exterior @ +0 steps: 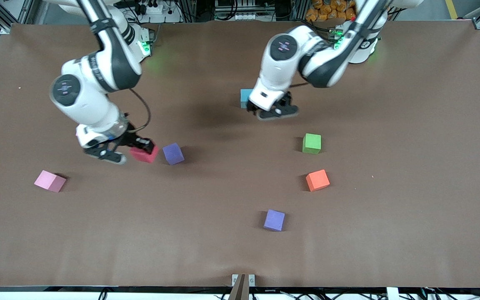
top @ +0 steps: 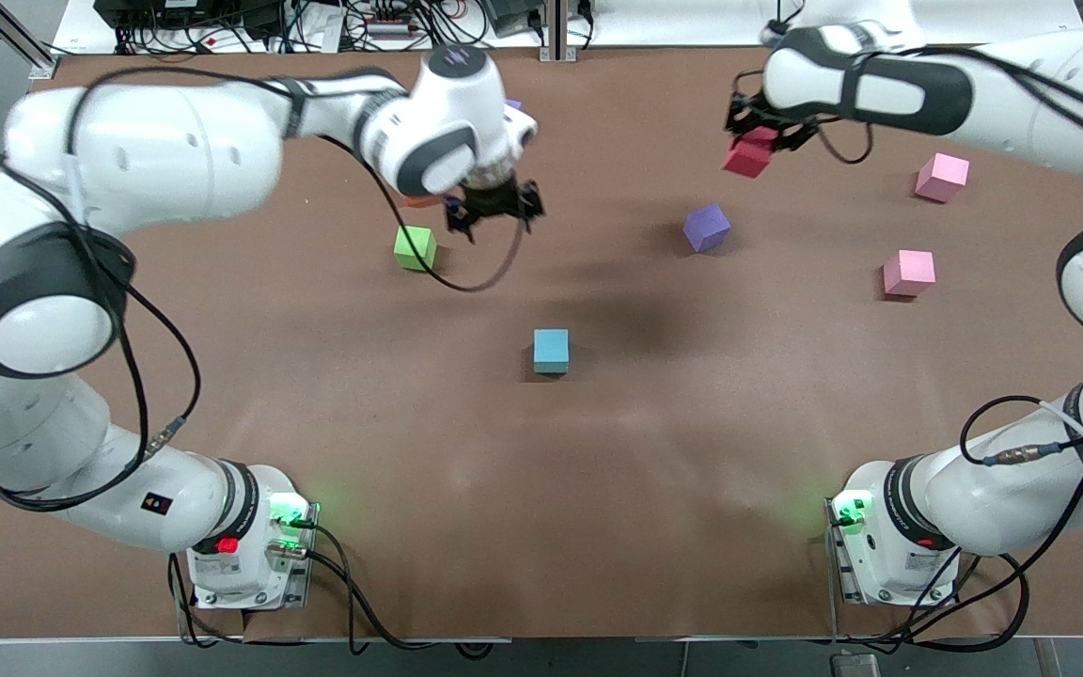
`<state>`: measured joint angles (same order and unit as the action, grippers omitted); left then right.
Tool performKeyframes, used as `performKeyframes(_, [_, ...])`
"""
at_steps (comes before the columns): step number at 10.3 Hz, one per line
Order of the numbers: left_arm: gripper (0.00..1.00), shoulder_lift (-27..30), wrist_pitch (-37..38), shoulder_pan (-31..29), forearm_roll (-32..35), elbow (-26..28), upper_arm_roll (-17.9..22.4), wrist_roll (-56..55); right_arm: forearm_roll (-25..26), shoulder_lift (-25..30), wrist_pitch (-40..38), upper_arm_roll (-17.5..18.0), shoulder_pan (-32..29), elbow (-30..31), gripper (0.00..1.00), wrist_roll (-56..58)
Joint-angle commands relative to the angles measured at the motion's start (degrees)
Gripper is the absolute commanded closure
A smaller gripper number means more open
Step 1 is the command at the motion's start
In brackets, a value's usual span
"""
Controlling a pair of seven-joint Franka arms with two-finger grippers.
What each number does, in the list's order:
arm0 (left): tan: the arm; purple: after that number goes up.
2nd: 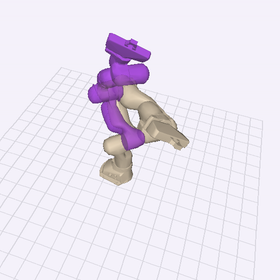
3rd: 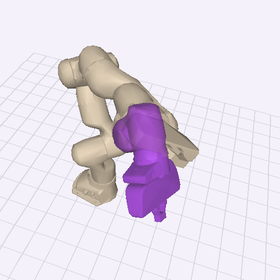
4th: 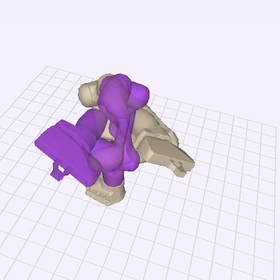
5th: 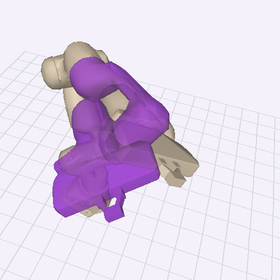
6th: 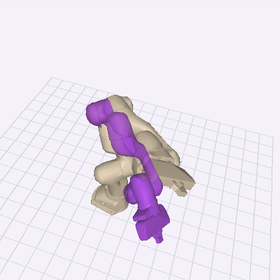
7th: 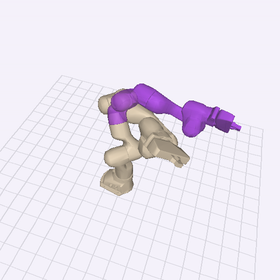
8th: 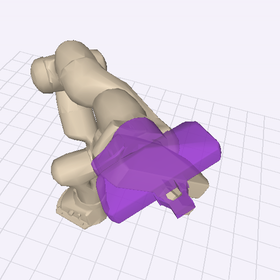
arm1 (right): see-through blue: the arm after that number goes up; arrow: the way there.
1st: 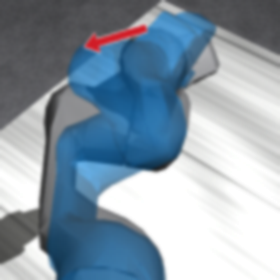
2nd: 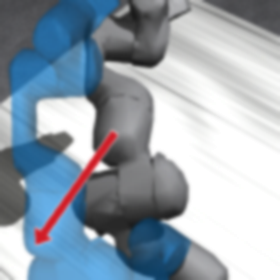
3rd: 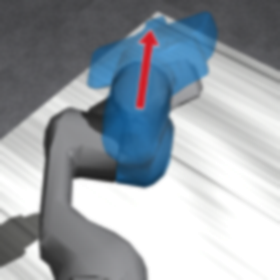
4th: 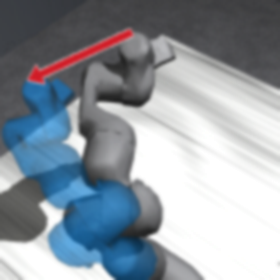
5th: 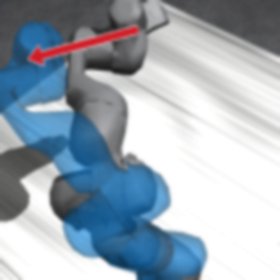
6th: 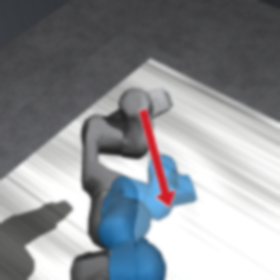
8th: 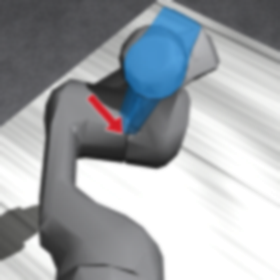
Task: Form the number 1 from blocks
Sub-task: 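Place the cyan cube mid-table with the left gripper while the right carries pink, then grasp the green cube with the left gripper while the right lowers pink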
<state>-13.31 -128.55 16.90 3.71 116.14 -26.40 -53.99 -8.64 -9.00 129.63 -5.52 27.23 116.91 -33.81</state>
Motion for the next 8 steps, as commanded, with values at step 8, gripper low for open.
performKeyframes(8, [0.0, -6.1, -3.18, -17.61, 1.3, 4.53, 0.03, 31.84, -2.25, -16.29, 11.96, -0.55, 27.59, -7.73, 0.56, -20.57])
